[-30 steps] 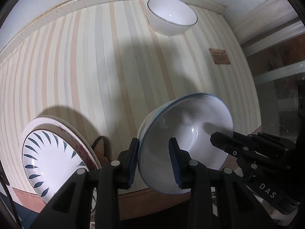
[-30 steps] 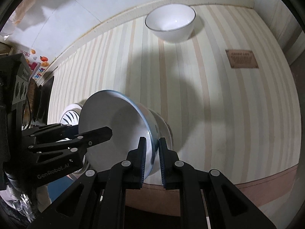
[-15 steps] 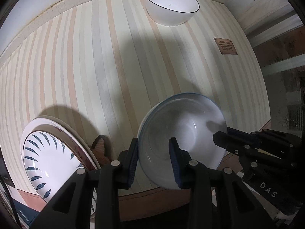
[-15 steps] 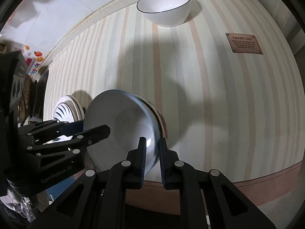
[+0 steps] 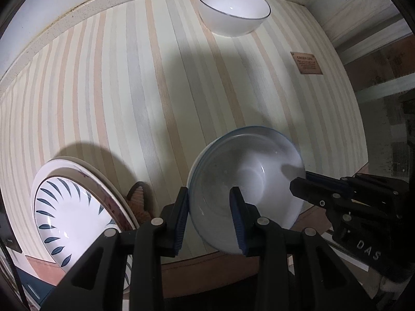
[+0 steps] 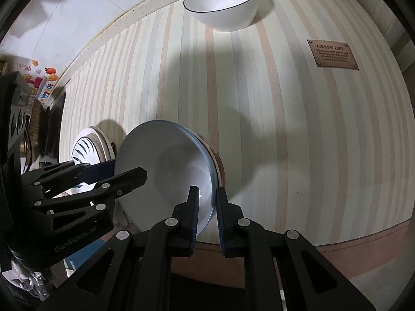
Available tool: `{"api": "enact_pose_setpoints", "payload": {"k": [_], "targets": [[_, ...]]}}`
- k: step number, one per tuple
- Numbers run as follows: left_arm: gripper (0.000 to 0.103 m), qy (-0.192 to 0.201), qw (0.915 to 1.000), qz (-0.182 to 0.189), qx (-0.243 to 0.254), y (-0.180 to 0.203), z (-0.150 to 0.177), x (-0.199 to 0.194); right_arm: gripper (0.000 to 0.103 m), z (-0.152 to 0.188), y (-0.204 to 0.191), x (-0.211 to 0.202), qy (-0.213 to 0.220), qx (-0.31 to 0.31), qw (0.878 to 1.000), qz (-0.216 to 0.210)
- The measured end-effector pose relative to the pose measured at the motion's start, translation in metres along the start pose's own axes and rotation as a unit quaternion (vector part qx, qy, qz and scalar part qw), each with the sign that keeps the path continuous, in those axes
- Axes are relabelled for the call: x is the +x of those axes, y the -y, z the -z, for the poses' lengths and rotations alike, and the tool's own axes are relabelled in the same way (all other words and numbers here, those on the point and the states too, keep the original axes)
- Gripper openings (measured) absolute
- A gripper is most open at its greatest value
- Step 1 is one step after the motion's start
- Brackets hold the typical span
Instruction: Organize plates and bowls
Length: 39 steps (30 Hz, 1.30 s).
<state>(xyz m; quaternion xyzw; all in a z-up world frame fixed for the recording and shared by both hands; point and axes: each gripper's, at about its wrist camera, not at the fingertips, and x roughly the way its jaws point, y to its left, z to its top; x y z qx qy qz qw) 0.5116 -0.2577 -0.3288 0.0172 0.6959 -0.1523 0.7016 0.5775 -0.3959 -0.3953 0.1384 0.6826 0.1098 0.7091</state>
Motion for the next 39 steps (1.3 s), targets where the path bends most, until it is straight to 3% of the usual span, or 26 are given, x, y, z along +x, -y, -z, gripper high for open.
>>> {"api": "enact_pose_setpoints", "payload": {"k": [7, 9, 11, 13, 17, 22, 24, 26, 27, 30, 39], "targets": [[0.03, 0.047, 0.9983, 0.032, -0.011, -0.006, -0.022, -0.053, 0.015, -0.011, 0.008, -0.03, 0.012, 0.021, 0.999, -0.031], [0.032, 0.065, 0.9965, 0.045, -0.024, -0.012, -0.044, -0.065, 0.021, -0.026, 0.012, -0.046, 0.029, 0.026, 0.999, -0.037], [0.033, 0.079, 0.9951, 0.047, -0.037, -0.018, -0.072, -0.067, 0.042, -0.045, 0.017, -0.059, 0.048, 0.033, 0.997, -0.043], [0.033, 0.084, 0.9937, 0.048, -0.056, -0.025, -0.106, -0.06, 0.048, -0.075, 0.024, -0.067, 0.067, 0.04, 0.996, -0.041], [0.033, 0.069, 0.9916, 0.063, -0.09, -0.038, -0.169, -0.028, 0.048, -0.138, 0.041, -0.064, 0.098, 0.058, 0.993, -0.03], [0.033, 0.026, 0.9901, 0.093, -0.101, -0.038, -0.221, 0.024, 0.048, -0.201, 0.061, -0.034, 0.095, 0.075, 0.993, -0.007], [0.032, 0.015, 0.9886, 0.104, -0.108, -0.036, -0.231, 0.042, 0.046, -0.219, 0.067, -0.018, 0.084, 0.081, 0.993, 0.001], [0.03, 0.019, 0.9882, 0.101, -0.114, -0.033, -0.235, 0.047, 0.02, -0.228, 0.071, -0.001, 0.074, 0.081, 0.994, 0.003], [0.03, 0.026, 0.9881, 0.099, -0.115, -0.032, -0.236, 0.048, 0.016, -0.232, 0.073, 0.007, 0.065, 0.082, 0.995, 0.001], [0.025, 0.036, 0.9887, 0.096, -0.11, -0.031, -0.236, 0.046, 0.014, -0.23, 0.073, 0.014, 0.07, 0.081, 0.994, 0.002], [0.025, 0.056, 0.992, 0.079, -0.081, -0.028, -0.218, 0.025, 0.013, -0.224, 0.061, -0.002, 0.091, 0.057, 0.994, 0.023]]}}
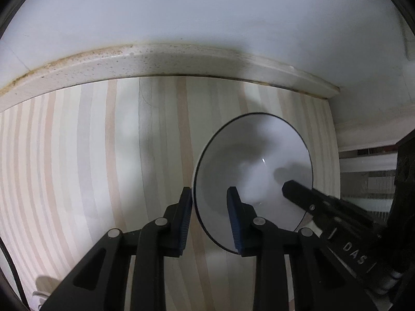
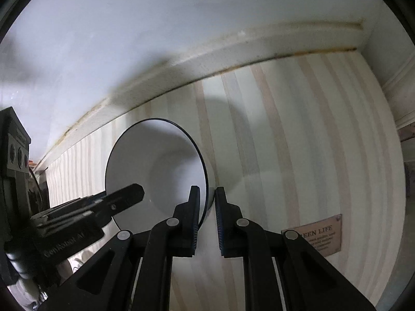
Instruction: Organize plates and bowls
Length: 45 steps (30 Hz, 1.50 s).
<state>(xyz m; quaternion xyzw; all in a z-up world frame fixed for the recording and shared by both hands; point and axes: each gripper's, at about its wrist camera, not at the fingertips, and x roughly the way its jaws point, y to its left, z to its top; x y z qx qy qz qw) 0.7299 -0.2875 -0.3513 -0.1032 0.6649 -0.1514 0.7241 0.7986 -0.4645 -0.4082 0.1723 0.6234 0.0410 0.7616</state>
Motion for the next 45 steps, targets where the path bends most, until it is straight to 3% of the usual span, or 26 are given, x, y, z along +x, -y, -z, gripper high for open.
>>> {"api": "enact_pose_setpoints", "payload": {"k": [11, 15, 23, 35, 45], "targets": [[0.025, 0.043, 0.9983, 0.002, 0.039, 0.007, 0.059, -0.079, 0.013, 0.043, -0.031, -0.066, 0.045, -0.025, 0.999, -0.008], [0.025, 0.06, 0.997, -0.004, 0.049, 0.006, 0.095, -0.11, 0.013, 0.075, -0.042, -0.093, 0.056, -0.033, 0.998, -0.019], [0.025, 0.068, 0.9957, -0.011, 0.062, 0.007, 0.153, -0.133, 0.013, 0.149, -0.057, -0.127, 0.067, -0.043, 0.996, -0.027], [0.025, 0.042, 0.9964, -0.014, 0.073, -0.001, 0.215, -0.127, 0.013, 0.229, -0.059, -0.133, 0.053, -0.043, 0.997, -0.028], [0.025, 0.0, 0.9974, -0.027, 0.067, -0.011, 0.228, -0.089, 0.013, 0.25, -0.043, -0.095, 0.016, -0.032, 0.999, -0.027]]}}
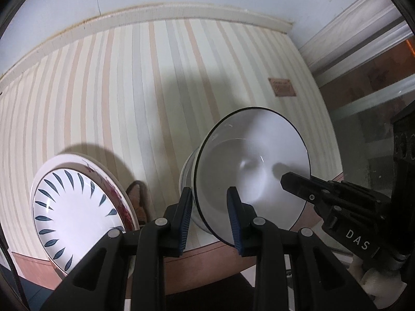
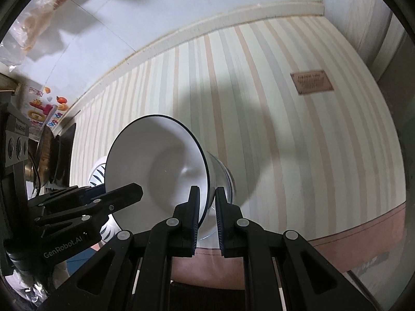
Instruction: Organize plates and bowls
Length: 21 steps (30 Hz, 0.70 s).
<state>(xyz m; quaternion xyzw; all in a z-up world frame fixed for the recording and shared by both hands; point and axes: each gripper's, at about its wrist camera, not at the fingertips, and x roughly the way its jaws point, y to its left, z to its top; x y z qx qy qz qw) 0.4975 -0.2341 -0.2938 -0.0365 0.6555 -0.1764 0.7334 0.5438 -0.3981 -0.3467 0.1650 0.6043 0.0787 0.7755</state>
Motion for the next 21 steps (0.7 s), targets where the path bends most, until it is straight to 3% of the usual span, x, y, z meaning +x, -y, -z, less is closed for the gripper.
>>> {"api": "enact_pose_setpoints", "payload": {"k": [21], "targets": [[0.025, -0.025, 0.9988, -0.037, 0.021, 0.003, 0.002, 0.022, 0.014, 0.006, 0.009, 0.026, -0.03, -0.001, 1.0, 0.004]]}}
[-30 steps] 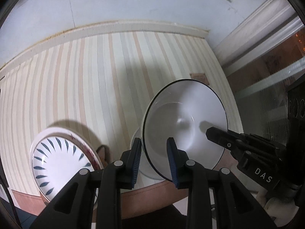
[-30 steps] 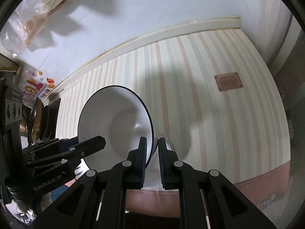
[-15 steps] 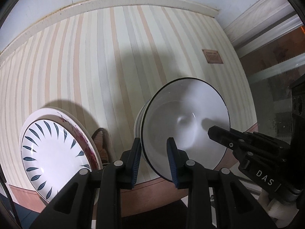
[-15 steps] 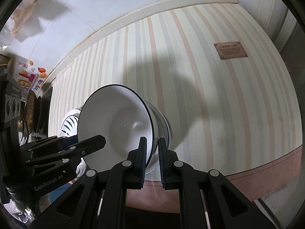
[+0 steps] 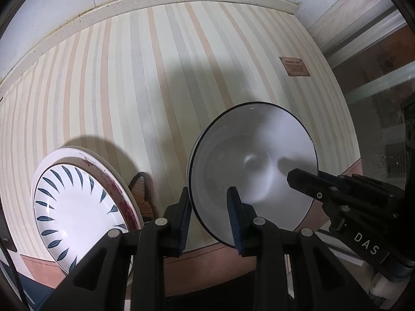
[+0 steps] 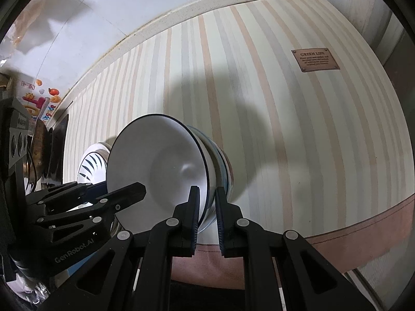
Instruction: Organize plates and bowls
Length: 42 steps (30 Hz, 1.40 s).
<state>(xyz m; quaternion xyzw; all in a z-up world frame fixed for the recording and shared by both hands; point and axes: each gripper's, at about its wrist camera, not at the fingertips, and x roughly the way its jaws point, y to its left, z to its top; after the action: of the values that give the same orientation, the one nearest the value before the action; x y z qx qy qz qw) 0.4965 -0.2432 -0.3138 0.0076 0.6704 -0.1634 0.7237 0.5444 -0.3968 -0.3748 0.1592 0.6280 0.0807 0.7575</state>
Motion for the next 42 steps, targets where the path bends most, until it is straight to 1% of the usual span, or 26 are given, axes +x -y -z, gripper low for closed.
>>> {"api": "enact_pose_setpoints", "payload": {"k": [8, 13, 20, 23, 28, 30, 32, 33, 35, 36, 38, 40, 41, 42], "targets": [[0.025, 0.0, 1.0, -0.008, 0.005, 0.001, -0.001, -0.002, 0.014, -0.003, -0.002, 0.0, -0.001, -0.005, 1.0, 0.005], [0.025, 0.0, 1.0, -0.008, 0.003, 0.001, -0.001, -0.001, 0.018, -0.005, -0.003, 0.002, -0.004, 0.002, 1.0, 0.008], [0.025, 0.001, 1.0, -0.009, 0.004, 0.0, -0.001, -0.002, 0.018, -0.004, -0.001, 0.003, -0.007, 0.006, 1.0, 0.01], [0.025, 0.009, 0.9999, -0.012, 0.002, 0.001, 0.001, -0.011, 0.018, -0.003, -0.003, -0.001, -0.008, 0.004, 1.0, 0.013], [0.026, 0.039, 0.9989, -0.025, 0.01, 0.003, 0.008, -0.043, 0.019, 0.006, -0.011, -0.023, 0.013, -0.012, 0.999, 0.032], [0.026, 0.055, 0.998, -0.028, 0.014, 0.002, 0.014, -0.057, 0.027, 0.013, -0.016, -0.038, 0.031, -0.02, 0.998, 0.044], [0.026, 0.069, 0.9971, -0.026, 0.019, 0.002, 0.02, -0.069, 0.039, 0.018, -0.021, -0.052, 0.046, -0.025, 0.997, 0.052], [0.029, 0.075, 0.9966, -0.027, 0.022, 0.002, 0.023, -0.076, 0.042, 0.022, -0.024, -0.06, 0.055, -0.029, 0.996, 0.056], [0.031, 0.084, 0.9958, -0.025, 0.025, 0.003, 0.029, -0.084, 0.056, 0.031, -0.03, -0.076, 0.073, -0.035, 0.994, 0.068], [0.033, 0.088, 0.9955, -0.024, 0.026, 0.004, 0.032, -0.089, 0.059, 0.035, -0.033, -0.082, 0.077, -0.037, 0.994, 0.07], [0.034, 0.096, 0.9949, -0.017, 0.027, 0.004, 0.038, -0.099, 0.071, 0.041, -0.036, -0.094, 0.087, -0.037, 0.993, 0.068], [0.038, 0.107, 0.9937, -0.014, 0.03, 0.006, 0.043, -0.11, 0.077, 0.047, -0.039, -0.108, 0.099, -0.038, 0.992, 0.069], [0.047, 0.111, 0.9933, -0.009, 0.031, 0.007, 0.046, -0.115, 0.079, 0.05, -0.042, -0.116, 0.106, -0.038, 0.991, 0.072], [0.066, 0.115, 0.9928, -0.004, 0.032, 0.008, 0.048, -0.12, 0.08, 0.053, -0.044, -0.124, 0.115, -0.038, 0.99, 0.074]]}}
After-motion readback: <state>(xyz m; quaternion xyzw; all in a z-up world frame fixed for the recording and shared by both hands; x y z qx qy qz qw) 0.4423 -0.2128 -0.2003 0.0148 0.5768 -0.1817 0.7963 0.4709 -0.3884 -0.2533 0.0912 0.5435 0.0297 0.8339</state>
